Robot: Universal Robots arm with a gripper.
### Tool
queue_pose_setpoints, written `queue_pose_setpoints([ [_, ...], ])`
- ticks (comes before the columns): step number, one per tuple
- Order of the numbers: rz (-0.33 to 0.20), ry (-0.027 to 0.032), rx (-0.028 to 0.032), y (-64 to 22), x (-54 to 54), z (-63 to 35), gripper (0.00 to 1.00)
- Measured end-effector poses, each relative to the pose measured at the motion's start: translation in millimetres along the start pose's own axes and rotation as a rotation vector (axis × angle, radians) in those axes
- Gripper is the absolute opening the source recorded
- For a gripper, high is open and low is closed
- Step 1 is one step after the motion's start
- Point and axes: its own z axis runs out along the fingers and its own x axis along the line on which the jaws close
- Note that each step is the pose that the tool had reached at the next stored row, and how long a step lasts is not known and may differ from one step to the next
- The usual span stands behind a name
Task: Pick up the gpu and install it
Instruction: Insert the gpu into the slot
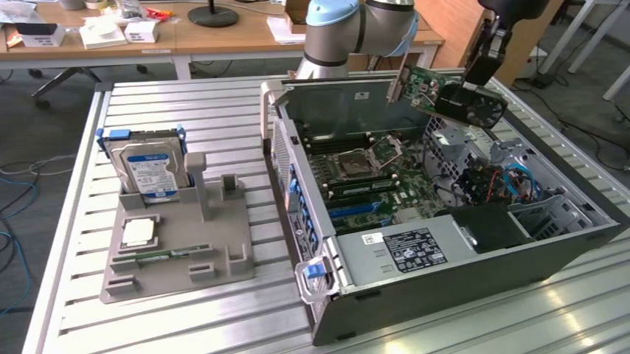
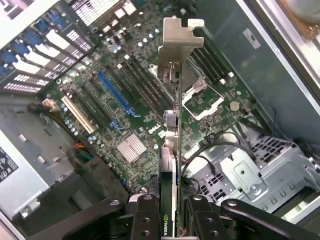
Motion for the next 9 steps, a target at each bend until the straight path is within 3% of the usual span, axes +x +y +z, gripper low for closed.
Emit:
queue_pose_setpoints([
  [9,-0.126,0.0036,0.0014,0.0,0.0,0.2,0.26],
])
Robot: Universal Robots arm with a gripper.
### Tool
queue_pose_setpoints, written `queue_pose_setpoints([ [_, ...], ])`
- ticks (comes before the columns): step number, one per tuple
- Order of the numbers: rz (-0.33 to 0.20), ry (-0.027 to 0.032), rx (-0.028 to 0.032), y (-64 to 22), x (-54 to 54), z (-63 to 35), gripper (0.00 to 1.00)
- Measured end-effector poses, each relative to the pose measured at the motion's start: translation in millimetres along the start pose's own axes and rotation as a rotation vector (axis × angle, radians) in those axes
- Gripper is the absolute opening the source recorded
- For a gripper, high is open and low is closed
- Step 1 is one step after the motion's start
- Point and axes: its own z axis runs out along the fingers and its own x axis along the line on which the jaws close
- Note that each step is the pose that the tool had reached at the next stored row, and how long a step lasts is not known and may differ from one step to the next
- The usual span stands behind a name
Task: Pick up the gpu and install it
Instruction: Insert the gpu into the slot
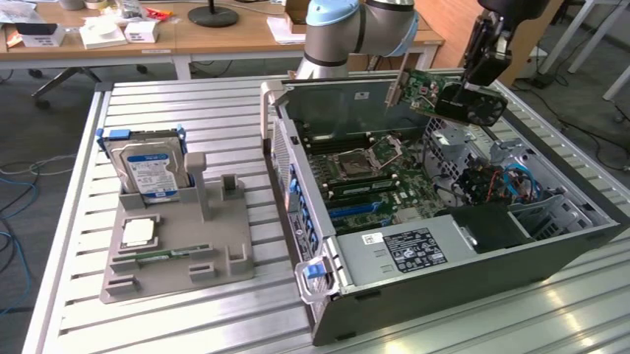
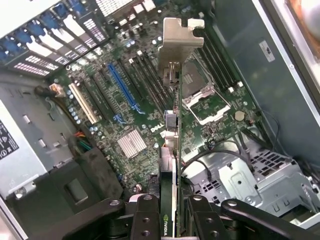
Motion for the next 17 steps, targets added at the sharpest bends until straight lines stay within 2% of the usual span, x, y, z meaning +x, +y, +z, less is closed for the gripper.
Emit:
queue_pose_setpoints([
  [17,-0.015,0.0000,0.0000,0.0,0.0,0.0,0.26],
])
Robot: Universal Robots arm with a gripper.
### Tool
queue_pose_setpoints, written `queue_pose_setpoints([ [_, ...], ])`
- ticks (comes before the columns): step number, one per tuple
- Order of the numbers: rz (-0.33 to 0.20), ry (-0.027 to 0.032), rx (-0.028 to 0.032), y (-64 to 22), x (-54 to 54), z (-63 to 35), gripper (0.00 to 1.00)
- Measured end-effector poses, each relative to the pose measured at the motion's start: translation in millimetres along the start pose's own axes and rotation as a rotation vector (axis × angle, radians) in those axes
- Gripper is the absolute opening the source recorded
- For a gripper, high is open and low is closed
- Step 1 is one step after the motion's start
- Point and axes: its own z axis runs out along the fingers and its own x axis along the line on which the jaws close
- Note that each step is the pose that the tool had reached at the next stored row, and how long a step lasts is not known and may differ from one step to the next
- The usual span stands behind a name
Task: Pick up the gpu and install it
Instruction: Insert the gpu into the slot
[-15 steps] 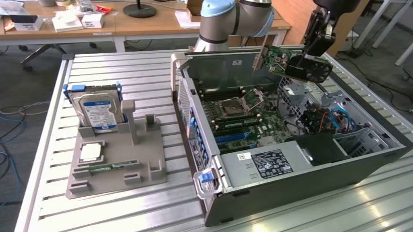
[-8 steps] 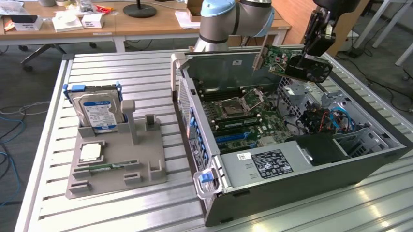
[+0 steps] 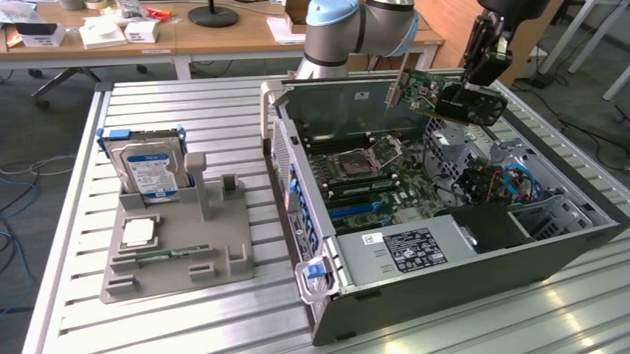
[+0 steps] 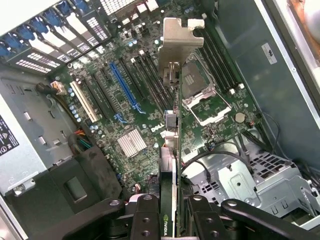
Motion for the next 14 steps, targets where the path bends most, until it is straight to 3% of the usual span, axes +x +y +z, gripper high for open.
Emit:
queue_pose_setpoints([
  [14,-0.211,0.0061,0.0020,0.0,0.0,0.4,0.26],
])
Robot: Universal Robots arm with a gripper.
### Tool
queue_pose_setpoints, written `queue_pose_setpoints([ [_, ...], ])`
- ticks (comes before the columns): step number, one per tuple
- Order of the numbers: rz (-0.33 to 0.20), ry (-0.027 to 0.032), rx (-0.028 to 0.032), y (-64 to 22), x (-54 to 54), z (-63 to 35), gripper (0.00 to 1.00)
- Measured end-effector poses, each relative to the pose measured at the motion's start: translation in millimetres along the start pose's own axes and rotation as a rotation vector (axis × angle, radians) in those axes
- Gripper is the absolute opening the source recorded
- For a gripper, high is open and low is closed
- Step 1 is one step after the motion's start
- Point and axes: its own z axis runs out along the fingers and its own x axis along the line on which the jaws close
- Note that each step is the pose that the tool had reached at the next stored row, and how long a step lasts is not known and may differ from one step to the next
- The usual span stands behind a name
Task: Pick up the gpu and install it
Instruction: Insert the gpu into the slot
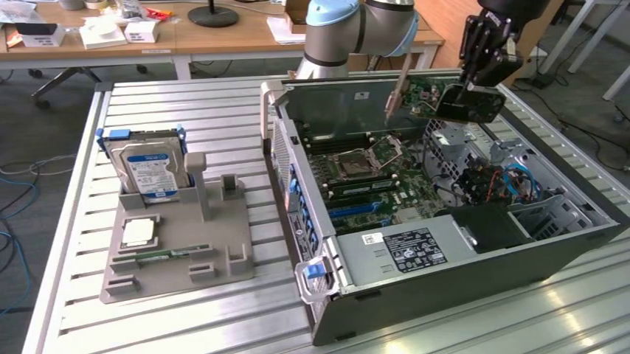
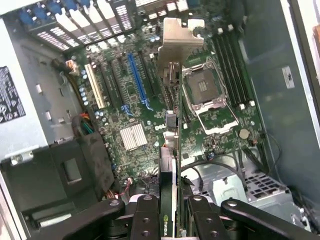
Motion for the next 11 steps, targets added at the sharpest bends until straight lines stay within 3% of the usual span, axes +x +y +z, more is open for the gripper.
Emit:
queue_pose_setpoints([
  [11,-0.180,0.0015,0.0005,0.0,0.0,0.3,0.26],
])
